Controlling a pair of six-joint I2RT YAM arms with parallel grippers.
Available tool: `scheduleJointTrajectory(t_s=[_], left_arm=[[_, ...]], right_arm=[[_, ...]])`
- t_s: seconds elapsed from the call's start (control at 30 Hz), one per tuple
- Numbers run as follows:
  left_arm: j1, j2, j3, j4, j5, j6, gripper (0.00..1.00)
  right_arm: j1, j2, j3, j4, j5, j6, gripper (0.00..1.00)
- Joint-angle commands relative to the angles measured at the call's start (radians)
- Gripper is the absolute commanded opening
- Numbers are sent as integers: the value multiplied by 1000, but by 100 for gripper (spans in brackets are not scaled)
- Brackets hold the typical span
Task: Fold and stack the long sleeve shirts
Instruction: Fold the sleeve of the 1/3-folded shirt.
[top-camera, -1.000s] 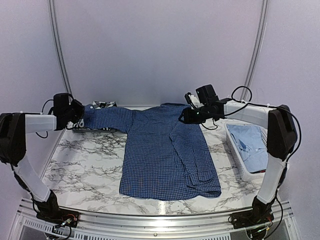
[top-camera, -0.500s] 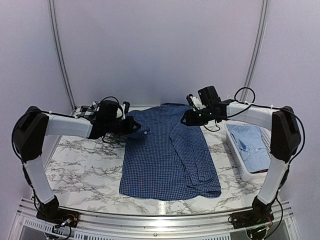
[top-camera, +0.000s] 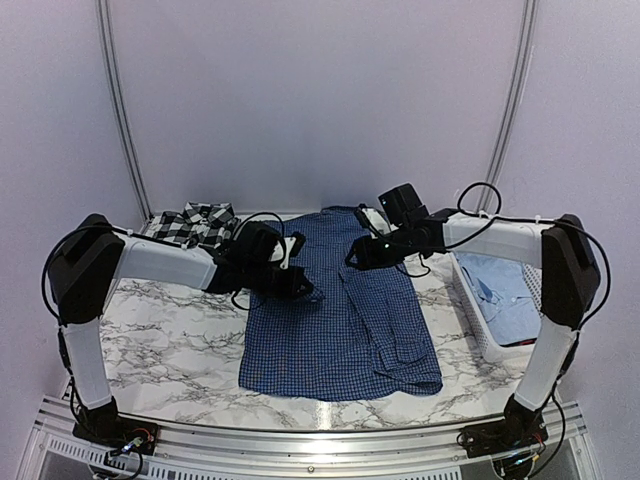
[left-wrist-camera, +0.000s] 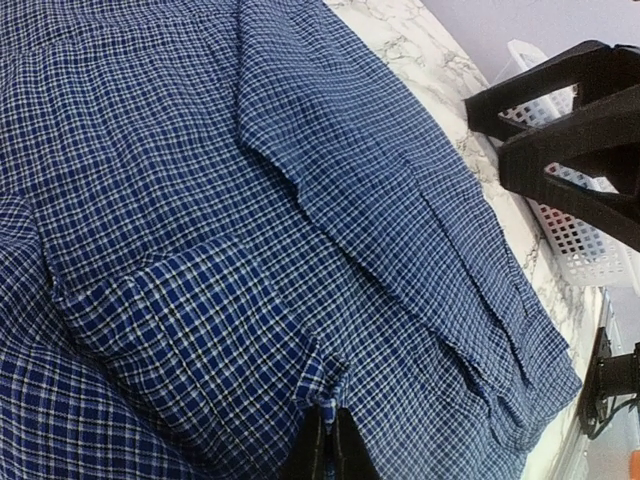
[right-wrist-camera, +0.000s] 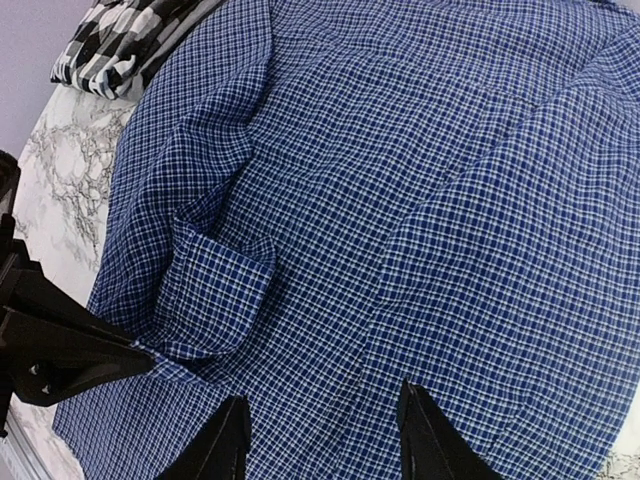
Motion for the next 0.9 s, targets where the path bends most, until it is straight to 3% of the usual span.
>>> scheduleJointTrajectory(t_s=[0.0, 0.23, 0.3, 0.57, 0.7, 0.87], left_arm=[[0, -38, -27, -67, -39, 64, 5], [2, -107, -127, -57, -54, 66, 35], [4, -142, -167, -27, -67, 34, 39], [47, -215, -240, 6, -150, -123, 39], [87, -219, -253, -36, -146, -203, 39], [114, -242, -293, -38, -124, -253, 39]], right_arm=[[37, 5, 13, 4, -8, -17, 47], [54, 66, 57, -8, -22, -48, 48], [62, 81, 65, -10, -25, -61, 49], [111, 145, 82, 92, 1, -146, 57], [113, 191, 113, 185, -62, -196, 65], [113, 272, 236, 181, -137, -250, 70]])
